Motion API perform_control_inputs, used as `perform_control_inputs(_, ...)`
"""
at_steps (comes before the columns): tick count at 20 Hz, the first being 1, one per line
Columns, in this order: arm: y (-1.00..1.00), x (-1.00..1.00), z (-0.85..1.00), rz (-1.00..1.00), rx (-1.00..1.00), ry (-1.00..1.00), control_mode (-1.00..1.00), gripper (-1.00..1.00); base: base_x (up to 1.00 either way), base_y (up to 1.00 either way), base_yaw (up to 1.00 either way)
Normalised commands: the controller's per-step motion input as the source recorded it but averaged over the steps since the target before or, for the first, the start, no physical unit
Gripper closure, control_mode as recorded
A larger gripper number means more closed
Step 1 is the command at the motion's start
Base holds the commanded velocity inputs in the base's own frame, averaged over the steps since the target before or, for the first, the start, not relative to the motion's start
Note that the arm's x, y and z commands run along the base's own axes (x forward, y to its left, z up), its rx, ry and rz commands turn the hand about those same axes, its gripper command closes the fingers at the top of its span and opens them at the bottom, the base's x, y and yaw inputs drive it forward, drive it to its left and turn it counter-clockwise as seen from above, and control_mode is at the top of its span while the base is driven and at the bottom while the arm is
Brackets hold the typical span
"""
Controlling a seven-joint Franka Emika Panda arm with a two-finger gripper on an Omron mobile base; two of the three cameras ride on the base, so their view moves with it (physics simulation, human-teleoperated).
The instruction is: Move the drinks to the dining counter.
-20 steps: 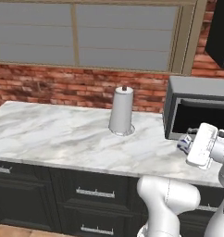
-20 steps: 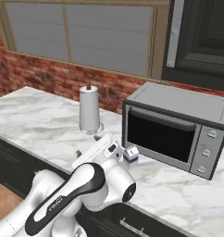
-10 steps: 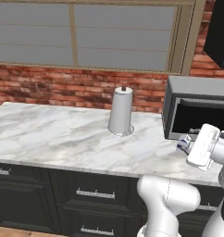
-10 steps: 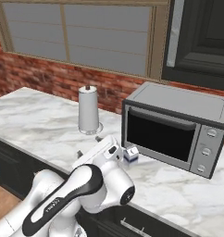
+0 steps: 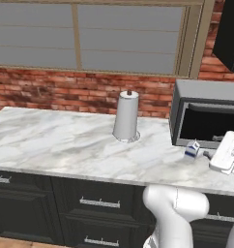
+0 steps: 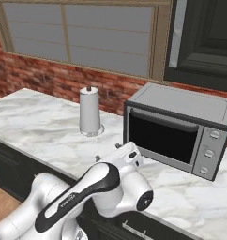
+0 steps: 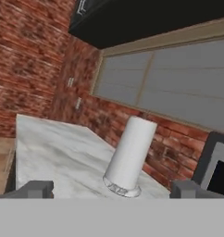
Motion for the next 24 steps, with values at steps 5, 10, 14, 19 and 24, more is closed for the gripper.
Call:
perform_control_inputs(5, -0.74, 0.23, -0.25, 0.0, 0.0, 0.18, -1.0, -1.0, 0.0, 0.0, 0.0)
perform_control_inputs(10, -0.44, 0.41, -0.39, -0.01, 0.05, 0.14, -1.0, -1.0, 0.0, 0.0, 0.0)
perform_control_inputs(14, -0.19, 0.5, -0.41, 0.0, 0.09, 0.16, -1.0, -1.0, 0.0, 0.0, 0.0)
perform_control_inputs(19, -0.02, 0.48, -0.37, 0.0, 0.09, 0.13, -1.0, -1.0, 0.0, 0.0, 0.0)
perform_control_inputs(24, 0.12, 0.25, -0.38, 0.0, 0.0, 0.07, -1.0, -1.0, 0.0, 0.0, 0.0)
